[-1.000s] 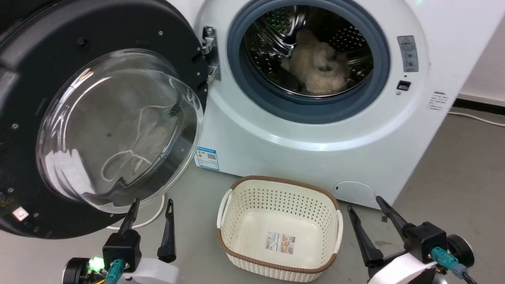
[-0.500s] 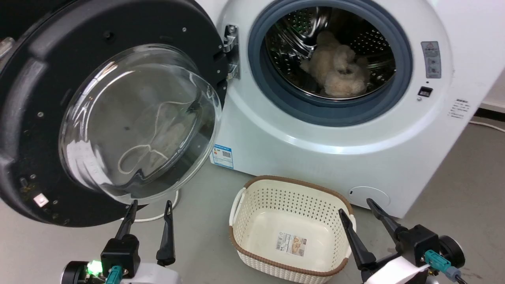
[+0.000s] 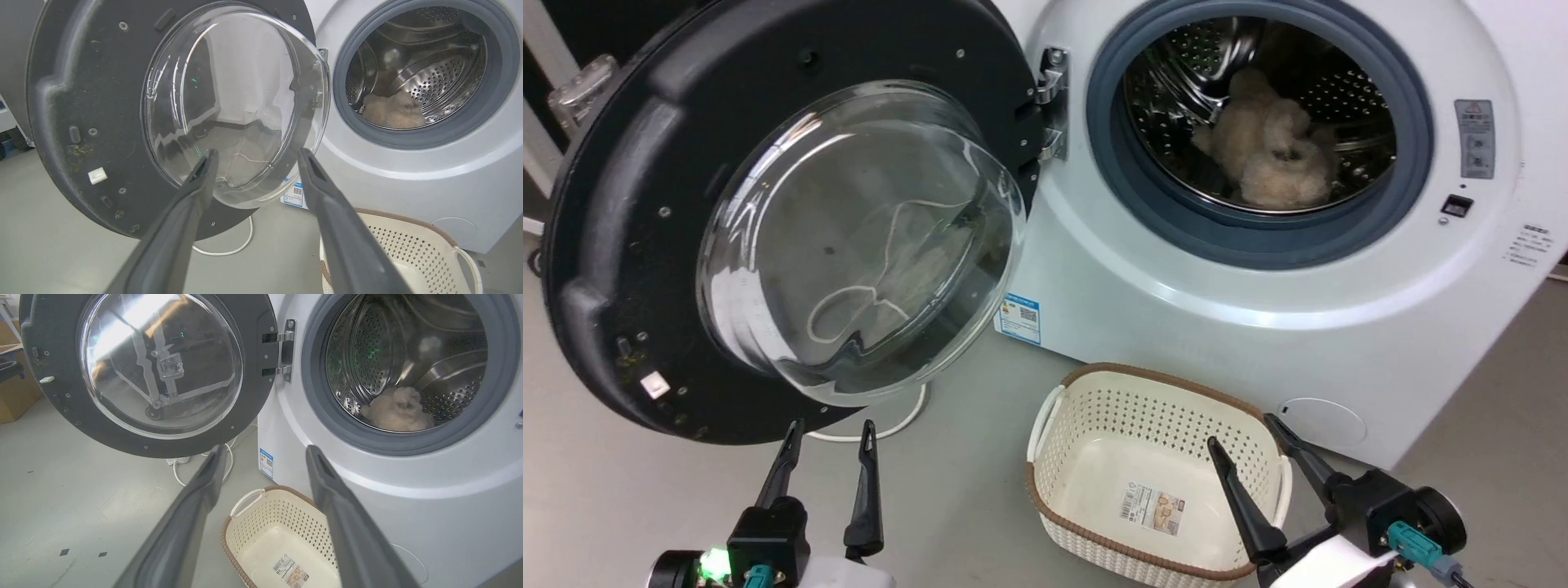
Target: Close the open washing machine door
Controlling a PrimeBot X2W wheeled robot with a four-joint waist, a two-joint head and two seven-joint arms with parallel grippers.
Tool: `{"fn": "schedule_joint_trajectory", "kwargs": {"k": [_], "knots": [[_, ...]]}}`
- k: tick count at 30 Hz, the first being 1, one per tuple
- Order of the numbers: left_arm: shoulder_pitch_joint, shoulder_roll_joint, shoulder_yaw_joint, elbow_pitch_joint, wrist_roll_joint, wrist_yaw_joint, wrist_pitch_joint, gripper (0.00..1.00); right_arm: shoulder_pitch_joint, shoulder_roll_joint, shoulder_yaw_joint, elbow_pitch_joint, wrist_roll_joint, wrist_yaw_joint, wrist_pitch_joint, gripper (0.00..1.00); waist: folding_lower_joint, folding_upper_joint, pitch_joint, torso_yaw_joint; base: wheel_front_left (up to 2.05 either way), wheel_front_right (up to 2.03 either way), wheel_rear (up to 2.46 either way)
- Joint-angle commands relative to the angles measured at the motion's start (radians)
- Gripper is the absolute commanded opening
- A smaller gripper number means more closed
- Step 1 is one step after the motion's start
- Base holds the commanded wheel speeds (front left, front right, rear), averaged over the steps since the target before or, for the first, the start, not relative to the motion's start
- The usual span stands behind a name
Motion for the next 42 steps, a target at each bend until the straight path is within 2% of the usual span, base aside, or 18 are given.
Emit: {"fn": "schedule_joint_trajectory", "kwargs": {"k": [1, 15, 16, 17, 23, 28, 30, 32, 39, 40, 41, 42], "knots": [[0.013, 0.001, -0.001, -0.006, -0.003, 0.007, -0.010, 1.00, -0.015, -0.006, 0.007, 0.006, 0.009, 0.000, -0.010, 1.00, 0.0000, 0.0000, 0.000, 0.008, 0.00, 0.00, 0.00], [0.027, 0.006, -0.015, -0.003, -0.013, 0.008, -0.044, 1.00, -0.004, -0.006, 0.026, 0.024, 0.021, 0.001, -0.043, 1.00, 0.0000, 0.0000, -0.001, 0.074, 0.00, 0.00, 0.00], [0.028, 0.005, -0.017, 0.002, -0.020, 0.003, -0.046, 0.20, -0.002, -0.005, 0.027, 0.024, 0.022, 0.001, -0.045, 1.00, 0.0000, 0.0000, 0.000, 0.078, 0.00, 0.00, 0.00], [0.028, 0.006, -0.019, 0.006, -0.023, -0.003, -0.048, 0.00, 0.000, -0.005, 0.027, 0.025, 0.023, 0.001, -0.047, 1.00, 0.0000, 0.0000, 0.001, 0.083, 0.00, 0.00, 0.00], [0.010, 0.005, 0.006, -0.027, -0.059, -0.015, -0.060, 0.00, 0.019, -0.002, 0.030, 0.022, 0.025, 0.001, -0.060, 1.00, -0.0001, 0.0000, 0.009, 0.114, 0.00, 0.00, 0.00], [-0.048, 0.011, 0.098, -0.109, -0.143, -0.042, -0.071, 0.00, 0.032, -0.012, 0.020, 0.004, 0.017, 0.001, -0.070, 1.00, -0.0001, 0.0000, 0.052, 0.118, 0.00, 0.00, 0.00], [-0.190, 0.072, 0.265, -0.117, -0.332, -0.101, -0.076, 0.00, 0.006, -0.055, 0.041, -0.007, 0.024, 0.001, -0.083, 1.00, -0.0001, 0.0000, 0.127, 0.078, 0.00, 0.00, 0.00], [-0.259, 0.108, 0.331, -0.091, -0.419, -0.108, -0.049, 0.00, -0.009, -0.074, 0.053, -0.009, 0.029, 0.001, -0.087, 1.00, -0.0001, 0.0000, 0.148, 0.063, 0.00, 0.00, 0.00], [-0.490, 0.267, 0.539, 0.108, -0.678, -0.075, 0.111, 0.00, -0.054, -0.113, 0.076, -0.009, 0.058, 0.001, -0.102, 1.00, -0.0001, 0.0000, 0.205, 0.017, 0.00, 0.00, 0.00], [-0.490, 0.267, 0.539, 0.108, -0.678, -0.075, 0.111, 0.00, -0.054, -0.113, 0.076, -0.009, 0.058, 0.001, -0.102, 1.00, -0.0001, 0.0000, 0.205, 0.017, 0.00, 0.00, 0.00], [-0.541, 0.310, 0.586, 0.184, -0.743, -0.054, 0.172, 0.00, -0.062, -0.121, 0.081, -0.007, 0.065, 0.001, -0.106, 1.00, -0.0001, 0.0000, 0.216, 0.007, 0.00, 0.00, 0.00], [-0.541, 0.310, 0.586, 0.184, -0.743, -0.054, 0.172, 0.00, -0.062, -0.121, 0.081, -0.007, 0.065, 0.001, -0.106, 1.00, -0.0001, 0.0000, 0.216, 0.007, 0.00, 0.00, 0.00]]}}
